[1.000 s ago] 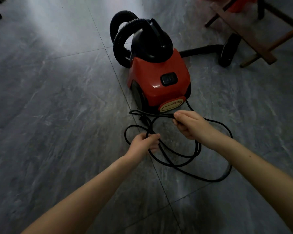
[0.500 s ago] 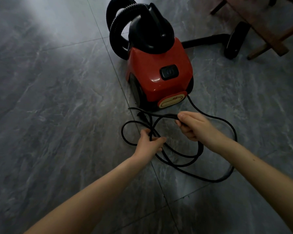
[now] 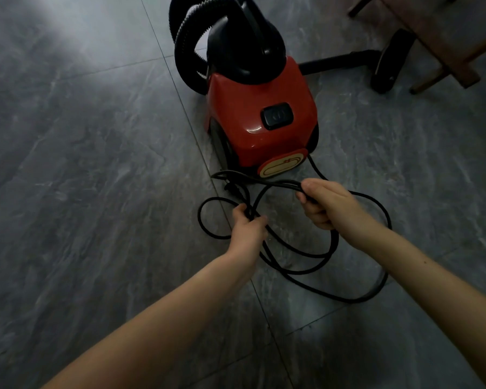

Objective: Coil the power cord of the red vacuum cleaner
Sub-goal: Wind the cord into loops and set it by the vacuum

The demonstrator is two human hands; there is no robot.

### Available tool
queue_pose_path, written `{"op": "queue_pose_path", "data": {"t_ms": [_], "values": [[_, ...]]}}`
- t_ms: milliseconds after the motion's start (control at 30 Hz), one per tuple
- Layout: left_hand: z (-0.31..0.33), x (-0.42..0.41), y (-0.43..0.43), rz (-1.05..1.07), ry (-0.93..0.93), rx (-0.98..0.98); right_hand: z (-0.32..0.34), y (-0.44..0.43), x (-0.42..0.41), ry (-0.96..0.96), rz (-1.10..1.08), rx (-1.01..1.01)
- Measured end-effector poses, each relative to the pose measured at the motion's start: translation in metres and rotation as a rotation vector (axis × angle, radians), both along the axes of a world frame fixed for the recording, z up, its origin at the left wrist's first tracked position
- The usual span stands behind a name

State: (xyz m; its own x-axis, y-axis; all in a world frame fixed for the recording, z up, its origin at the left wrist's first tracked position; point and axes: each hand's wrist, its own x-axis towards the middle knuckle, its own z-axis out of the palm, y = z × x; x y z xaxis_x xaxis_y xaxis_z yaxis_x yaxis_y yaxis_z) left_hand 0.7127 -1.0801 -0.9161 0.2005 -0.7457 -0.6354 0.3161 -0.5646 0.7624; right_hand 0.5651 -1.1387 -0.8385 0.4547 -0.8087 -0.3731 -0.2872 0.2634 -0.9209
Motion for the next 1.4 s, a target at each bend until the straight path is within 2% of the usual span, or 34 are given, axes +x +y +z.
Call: {"op": "queue_pose_path", "data": {"t_ms": [167, 400, 567, 700, 833, 1033, 1267, 1400], "values": [[-0.006, 0.010, -0.004, 0.102, 0.226, 0.068, -0.001, 0.000, 0.000, 0.032, 0.034, -0.026], [0.012, 0.020, 0.013, 0.054, 0.321, -0.212, 0.000, 0.002, -0.003, 0.046, 0.032, -0.052], [0.033, 0.035, 0.028, -0.070, 0.316, -0.318, 0.008, 0.004, -0.003, 0.035, 0.071, -0.082], [0.055, 0.041, 0.033, -0.166, 0.267, -0.391, 0.027, 0.002, -0.002, 0.029, 0.118, -0.134], [0.084, 0.049, 0.025, -0.242, 0.135, -0.503, 0.055, -0.003, -0.003, -0.046, 0.163, -0.154], [0.124, 0.061, -0.001, -0.293, 0.059, -0.675, 0.085, -0.009, -0.005, -0.130, 0.128, -0.220], [0.129, 0.062, -0.001, -0.326, -0.009, -0.677, 0.083, -0.005, -0.008, -0.135, 0.104, -0.222], [0.127, 0.061, 0.000, -0.353, -0.186, -0.652, 0.076, -0.005, -0.011, -0.133, 0.124, -0.208]]}}
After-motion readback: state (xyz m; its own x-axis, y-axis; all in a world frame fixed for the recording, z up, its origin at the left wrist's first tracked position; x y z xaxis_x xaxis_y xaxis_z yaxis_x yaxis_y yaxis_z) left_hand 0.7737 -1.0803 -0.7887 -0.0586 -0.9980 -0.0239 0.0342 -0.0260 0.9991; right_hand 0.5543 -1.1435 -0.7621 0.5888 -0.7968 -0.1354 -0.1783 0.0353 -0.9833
